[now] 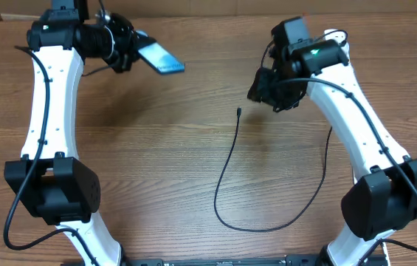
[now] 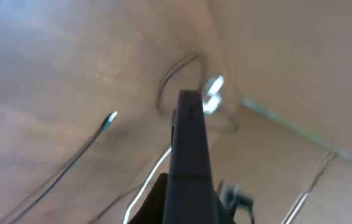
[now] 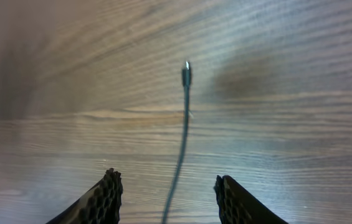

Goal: Plug charger to phone and switch on socket
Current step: 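Release the phone from the right gripper, keeping it in the left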

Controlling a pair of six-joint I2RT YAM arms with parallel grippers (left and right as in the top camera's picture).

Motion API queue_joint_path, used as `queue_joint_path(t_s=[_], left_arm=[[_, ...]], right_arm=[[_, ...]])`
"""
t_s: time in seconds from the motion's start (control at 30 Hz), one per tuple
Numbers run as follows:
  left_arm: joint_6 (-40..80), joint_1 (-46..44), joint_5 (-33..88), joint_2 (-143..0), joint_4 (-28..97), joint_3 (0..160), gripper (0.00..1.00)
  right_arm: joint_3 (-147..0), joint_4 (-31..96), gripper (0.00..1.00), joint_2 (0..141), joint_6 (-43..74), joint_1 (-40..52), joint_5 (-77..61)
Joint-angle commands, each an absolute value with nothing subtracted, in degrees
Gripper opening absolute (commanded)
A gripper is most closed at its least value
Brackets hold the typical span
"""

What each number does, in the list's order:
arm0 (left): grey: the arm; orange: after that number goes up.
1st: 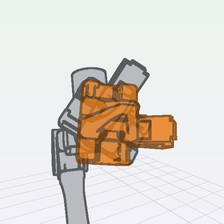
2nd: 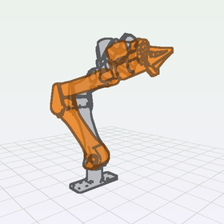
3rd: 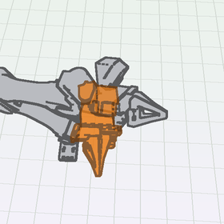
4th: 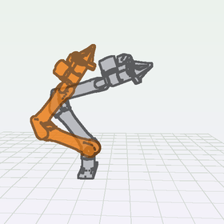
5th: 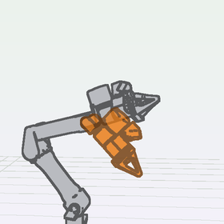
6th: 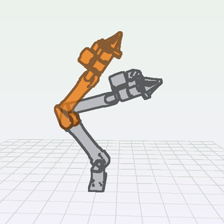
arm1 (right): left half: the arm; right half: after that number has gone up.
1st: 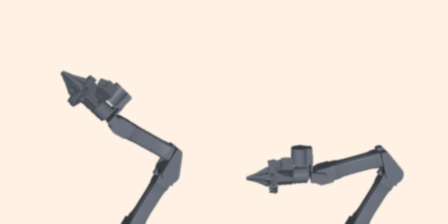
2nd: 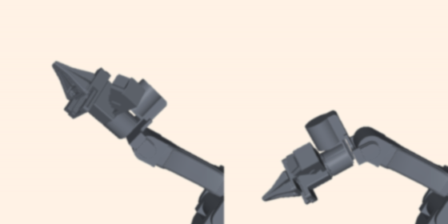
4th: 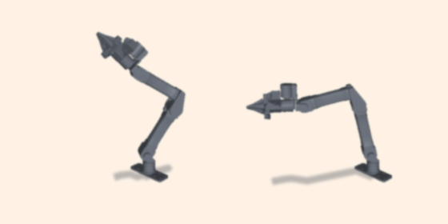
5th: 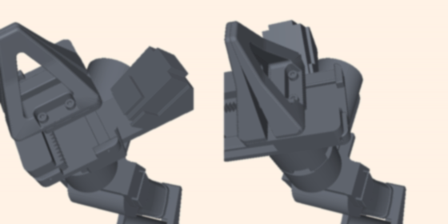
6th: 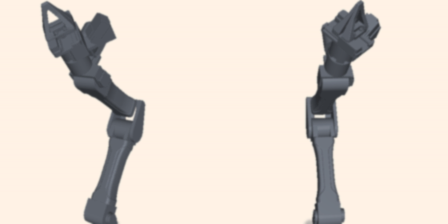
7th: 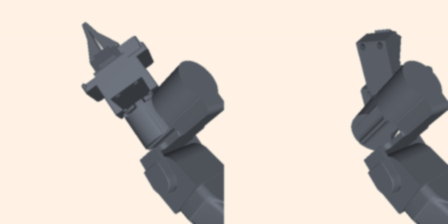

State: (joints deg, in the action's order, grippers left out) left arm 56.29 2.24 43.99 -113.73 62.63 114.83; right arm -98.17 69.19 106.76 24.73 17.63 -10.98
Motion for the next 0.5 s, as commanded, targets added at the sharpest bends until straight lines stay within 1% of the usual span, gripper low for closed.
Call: queue_joint_path(t_s=[0.0,0.1,0.2,0.3,0.4,0.47], left_arm=[[49.65,1.74,46.04,-114.34,66.28,112.95,0.04],[49.52,1.91,47.55,-114.34,65.76,109.25,0.04],[42.98,2.0,53.6,-114.5,63.53,105.62,0.04],[39.05,2.0,57.6,-115.26,63.96,103.02,0.04],[39.31,2.0,66.57,-116.79,64.34,99.7,0.04],[41.1,2.0,70.11,-117.49,64.03,97.84,0.04]], right_arm=[[-94.37,67.57,0.48,105.56,23.94,17.96,-9.06],[-91.0,64.99,0.48,105.56,23.94,17.96,-9.17],[-88.33,62.37,0.48,105.56,23.88,18.06,-9.19],[-86.67,59.79,0.48,105.56,23.88,18.11,-9.19],[-85.8,57.67,0.48,105.56,23.92,18.7,-9.17],[-85.8,56.84,0.48,105.58,23.97,19.35,-9.04]])
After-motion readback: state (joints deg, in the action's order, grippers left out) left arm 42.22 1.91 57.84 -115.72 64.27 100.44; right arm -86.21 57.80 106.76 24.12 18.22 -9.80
